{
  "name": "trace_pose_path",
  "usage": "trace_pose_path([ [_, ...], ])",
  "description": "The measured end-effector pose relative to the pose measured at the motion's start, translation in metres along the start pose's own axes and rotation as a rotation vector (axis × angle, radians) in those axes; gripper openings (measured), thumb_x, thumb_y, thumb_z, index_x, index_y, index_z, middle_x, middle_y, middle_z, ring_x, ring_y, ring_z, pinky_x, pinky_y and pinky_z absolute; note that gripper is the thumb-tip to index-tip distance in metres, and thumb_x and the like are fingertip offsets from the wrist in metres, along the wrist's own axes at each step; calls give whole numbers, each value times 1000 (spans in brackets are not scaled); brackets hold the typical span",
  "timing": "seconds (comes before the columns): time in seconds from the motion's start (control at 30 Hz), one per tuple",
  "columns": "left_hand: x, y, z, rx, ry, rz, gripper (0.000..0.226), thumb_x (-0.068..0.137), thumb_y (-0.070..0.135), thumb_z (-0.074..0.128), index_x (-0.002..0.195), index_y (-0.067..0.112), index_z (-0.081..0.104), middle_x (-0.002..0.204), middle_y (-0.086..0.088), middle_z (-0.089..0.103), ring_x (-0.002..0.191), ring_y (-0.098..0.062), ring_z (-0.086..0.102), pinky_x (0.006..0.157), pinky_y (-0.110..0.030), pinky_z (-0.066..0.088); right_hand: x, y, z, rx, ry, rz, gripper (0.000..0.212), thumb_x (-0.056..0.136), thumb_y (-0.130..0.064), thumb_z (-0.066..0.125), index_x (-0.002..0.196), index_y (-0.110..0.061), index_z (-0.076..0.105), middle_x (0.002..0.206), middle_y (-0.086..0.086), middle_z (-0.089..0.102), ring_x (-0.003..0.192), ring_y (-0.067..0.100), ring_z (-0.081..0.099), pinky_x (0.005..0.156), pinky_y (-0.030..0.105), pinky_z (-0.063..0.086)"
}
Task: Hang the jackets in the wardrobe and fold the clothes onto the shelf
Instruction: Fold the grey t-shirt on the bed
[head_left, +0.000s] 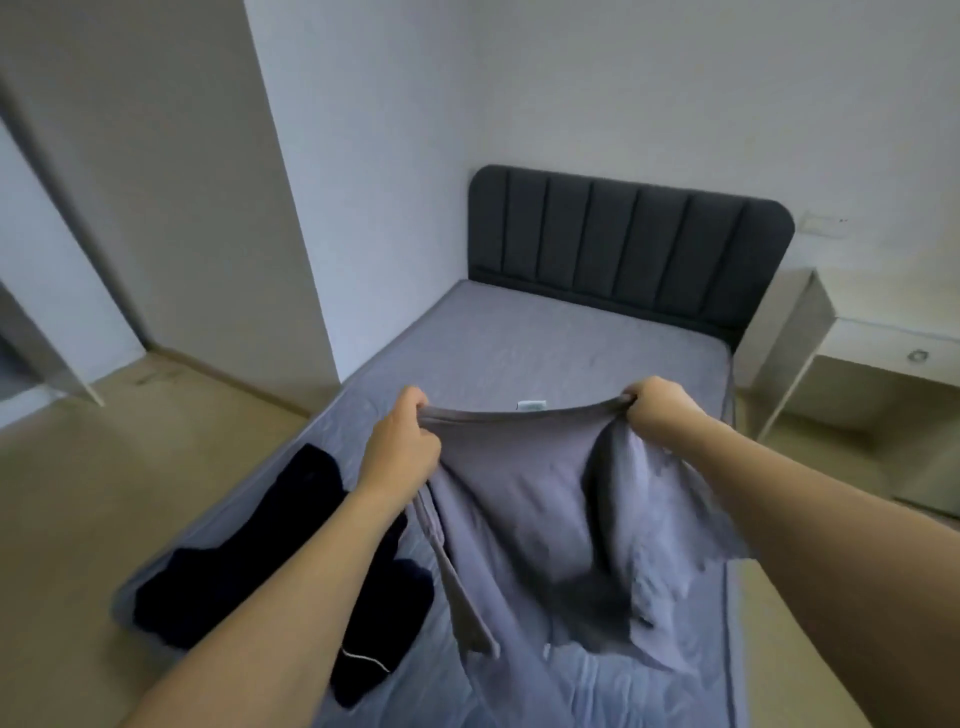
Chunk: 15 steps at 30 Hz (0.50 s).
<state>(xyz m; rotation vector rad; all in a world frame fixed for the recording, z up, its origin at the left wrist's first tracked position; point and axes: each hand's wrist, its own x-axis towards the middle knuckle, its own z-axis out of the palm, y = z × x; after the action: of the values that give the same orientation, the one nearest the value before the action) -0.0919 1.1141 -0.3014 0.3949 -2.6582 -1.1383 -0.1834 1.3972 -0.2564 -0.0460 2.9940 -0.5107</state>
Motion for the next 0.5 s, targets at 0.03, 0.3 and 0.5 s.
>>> trace_pose_path([
  [0.03, 5, -11, -9, -85, 28, -25, 43, 72, -2, 39, 95, 34, 46, 89, -6, 59, 80, -33, 56, 67, -42, 47, 12, -13, 9, 16, -27, -41, 32, 86, 0, 42, 105, -5, 68, 103, 19, 65, 93, 36, 60, 72, 36, 49],
  [0.3, 5, -28, -91, 134, 430, 28, 14, 85, 20, 48, 81, 13, 60, 69, -3, 62, 70, -29, 57, 64, -38, 47, 63, -108, 15, 164, -70, -288, 33, 84, 6, 41, 96, -8, 69, 89, 13, 65, 75, 27, 56, 61, 28, 42],
  [0.5, -44, 44, -44, 218, 121, 28, 24, 91, 14, 44, 69, 8, 52, 57, 0, 51, 57, -19, 48, 54, -36, 39, 78, -65, 12, 209, -52, -412, 44, 89, 7, 36, 107, -13, 72, 115, 17, 58, 87, 32, 58, 78, 36, 52],
])
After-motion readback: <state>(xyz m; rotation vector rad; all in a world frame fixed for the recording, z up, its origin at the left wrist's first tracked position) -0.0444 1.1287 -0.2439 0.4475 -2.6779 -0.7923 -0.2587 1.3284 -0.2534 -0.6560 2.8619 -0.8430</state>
